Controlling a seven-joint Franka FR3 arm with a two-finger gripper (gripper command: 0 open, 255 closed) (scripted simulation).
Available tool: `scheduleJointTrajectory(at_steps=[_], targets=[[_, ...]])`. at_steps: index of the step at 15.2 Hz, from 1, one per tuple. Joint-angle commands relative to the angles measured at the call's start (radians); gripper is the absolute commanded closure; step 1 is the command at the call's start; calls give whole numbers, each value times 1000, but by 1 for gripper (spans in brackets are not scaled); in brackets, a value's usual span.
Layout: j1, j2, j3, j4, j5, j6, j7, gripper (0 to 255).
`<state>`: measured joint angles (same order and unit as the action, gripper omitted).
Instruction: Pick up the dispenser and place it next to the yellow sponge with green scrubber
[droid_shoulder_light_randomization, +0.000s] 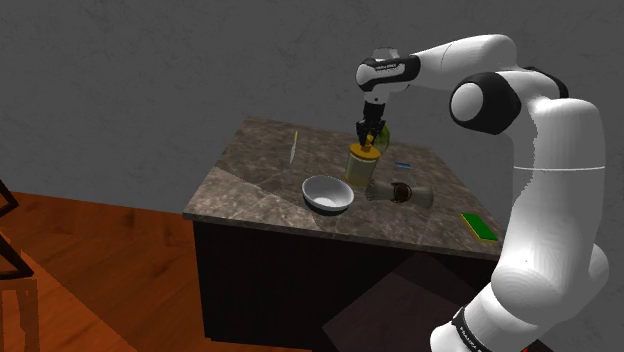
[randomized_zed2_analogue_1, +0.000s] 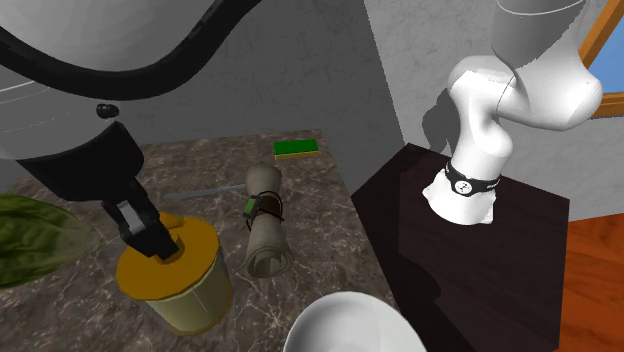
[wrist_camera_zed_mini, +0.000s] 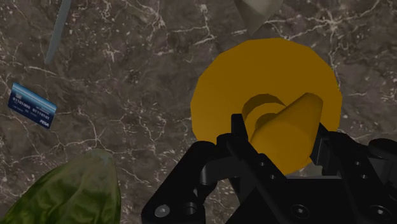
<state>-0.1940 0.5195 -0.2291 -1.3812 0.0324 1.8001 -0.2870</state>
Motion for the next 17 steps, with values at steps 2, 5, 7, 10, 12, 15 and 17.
scheduleJointTrajectory(at_steps=[2, 5, 7, 10, 12, 15, 17], targets=[[-1, -5, -1, 32, -1, -37, -1, 255], [-3, -8, -2, 67, -2, -75, -3, 255], [-4, -9, -2, 93, -2, -101, -3, 255], [-6, -9, -3, 134, -2, -142, -5, 255], [-8, -6, -3, 165, -2, -170, -6, 255], [-12, 0, -4, 215, 0, -214, -8, 255], [-21, -25, -10, 186, -4, -209, -25, 255]])
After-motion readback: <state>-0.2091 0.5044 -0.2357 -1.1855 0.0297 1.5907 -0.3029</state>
